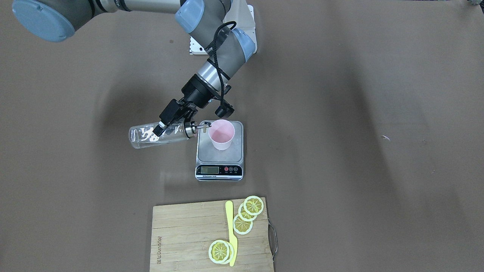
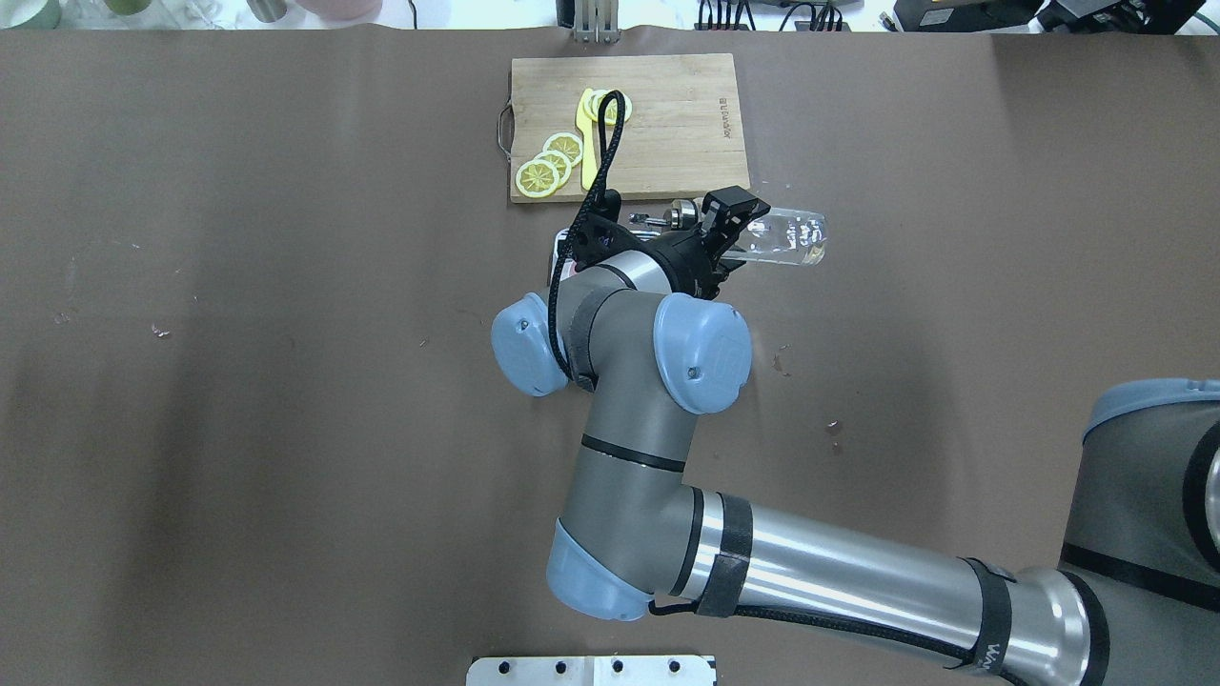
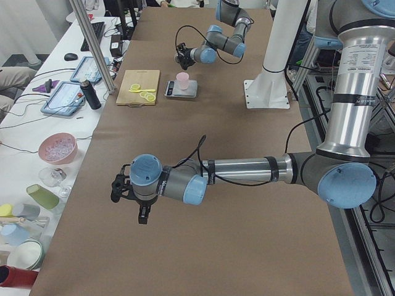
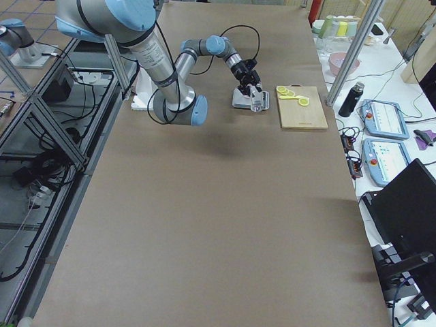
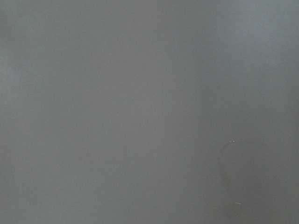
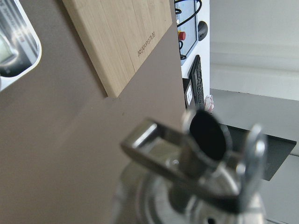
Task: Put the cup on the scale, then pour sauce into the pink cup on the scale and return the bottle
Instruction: 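Tilt the glass bottle with the right gripper to pour into the pink cup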
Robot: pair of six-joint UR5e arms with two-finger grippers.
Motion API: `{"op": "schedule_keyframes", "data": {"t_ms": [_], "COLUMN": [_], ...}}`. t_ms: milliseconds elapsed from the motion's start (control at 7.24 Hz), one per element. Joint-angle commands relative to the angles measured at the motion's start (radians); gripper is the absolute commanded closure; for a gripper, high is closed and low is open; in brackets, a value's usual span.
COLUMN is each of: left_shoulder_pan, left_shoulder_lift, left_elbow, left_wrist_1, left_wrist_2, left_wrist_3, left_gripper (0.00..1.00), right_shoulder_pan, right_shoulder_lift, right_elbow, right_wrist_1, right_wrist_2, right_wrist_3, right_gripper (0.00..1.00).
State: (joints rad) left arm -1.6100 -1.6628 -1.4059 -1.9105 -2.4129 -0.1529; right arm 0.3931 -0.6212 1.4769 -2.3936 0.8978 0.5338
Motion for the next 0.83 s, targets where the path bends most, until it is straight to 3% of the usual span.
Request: {"op": "schedule_keyframes", "data": {"t_ms": [0, 276, 690], "left_shoulder_pan": [-0.023, -0.056, -0.091], "left_shoulder_lift": [0.0, -0.002, -0.002], "left_elbow": [0.013, 0.012, 0.007], "left_wrist_1": [-0.001, -0.002, -0.005], "left_wrist_2": [0.0, -0.002, -0.005], "left_wrist_3": [0.0, -0.002, -0.002], "left_gripper": [0.03, 0.03, 0.03], "right_shoulder_pan": [-0.008, -0.01, -0.014], "right_shoulder_lift": [0.012, 0.052, 0.061], "right_elbow": [-0.007, -0.08, -0.115], "right_wrist_1": [-0.035, -0.05, -0.056], "right_wrist_2": [-0.02, -0.033, -0.051], "right_wrist_3": [0.0, 0.002, 0.002], "right_gripper": [1.0, 1.0, 1.0]}}
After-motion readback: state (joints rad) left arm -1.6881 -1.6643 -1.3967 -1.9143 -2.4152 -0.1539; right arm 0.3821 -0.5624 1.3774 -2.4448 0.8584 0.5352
